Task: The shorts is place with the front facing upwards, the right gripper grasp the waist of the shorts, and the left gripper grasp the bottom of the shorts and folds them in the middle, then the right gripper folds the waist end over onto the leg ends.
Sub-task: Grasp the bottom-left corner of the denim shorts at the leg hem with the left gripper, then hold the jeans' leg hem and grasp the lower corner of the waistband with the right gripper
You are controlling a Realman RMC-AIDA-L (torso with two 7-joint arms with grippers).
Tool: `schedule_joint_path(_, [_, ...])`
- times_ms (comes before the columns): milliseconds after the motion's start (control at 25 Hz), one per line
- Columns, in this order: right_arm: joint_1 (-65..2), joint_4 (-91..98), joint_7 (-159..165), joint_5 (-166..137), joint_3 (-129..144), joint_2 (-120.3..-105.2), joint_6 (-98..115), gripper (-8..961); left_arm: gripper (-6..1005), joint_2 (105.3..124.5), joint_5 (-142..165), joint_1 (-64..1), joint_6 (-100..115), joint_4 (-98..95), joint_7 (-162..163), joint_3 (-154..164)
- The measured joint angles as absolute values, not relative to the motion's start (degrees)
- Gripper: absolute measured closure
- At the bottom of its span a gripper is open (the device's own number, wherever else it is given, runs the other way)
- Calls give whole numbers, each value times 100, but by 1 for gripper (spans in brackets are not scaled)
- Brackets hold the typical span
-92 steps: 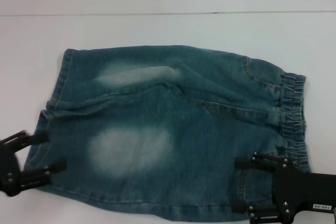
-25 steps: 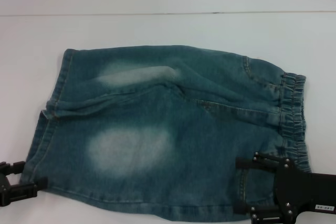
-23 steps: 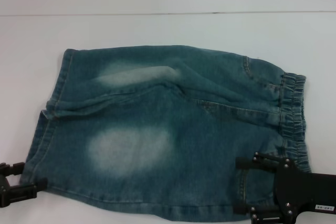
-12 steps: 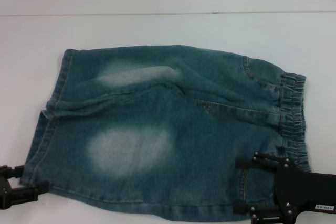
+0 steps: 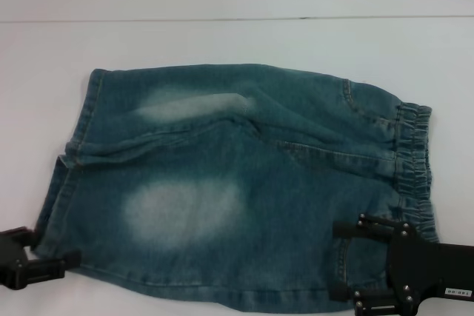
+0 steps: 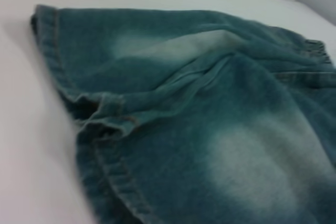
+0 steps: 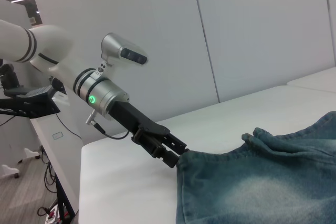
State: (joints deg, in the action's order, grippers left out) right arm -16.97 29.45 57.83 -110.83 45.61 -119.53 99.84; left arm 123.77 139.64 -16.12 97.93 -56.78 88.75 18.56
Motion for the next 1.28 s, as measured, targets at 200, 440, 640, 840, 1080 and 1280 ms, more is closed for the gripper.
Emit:
schedule_joint_path(200, [-1690,2945,5783,-11083,4565,-11953,9984,12,235,12370,14052,-1686,9837,-5672,8847,2183])
schedule_joint_path(440, [-1687,2944,5783,-11083,4555,-11953,9997,12,455,12384,14004,-1730,9793,-5640,8827,2338])
schedule_joint_path(640, [-1678,2945,5783,-11078,4544,-11953,10042,12,622,12384,13868,-1732,9740,-5639,8824,2303])
schedule_joint_path(840, [-1676,2944,5783,-11061,4413,-11940,10155,11,771,12384,13823,-1745,9704,-5637,8824,2305])
schedule_joint_path(1080, [-1591,2945,5899,-11061,3778,-11871,10576,11,953,12390,13656,-1770,9694,-5629,8822,2295])
schedule_joint_path(1280, [-1526,2942,6910,-11067,3099,-11668,10748,11,951,12392,13546,-1779,9694,-5558,8826,2309])
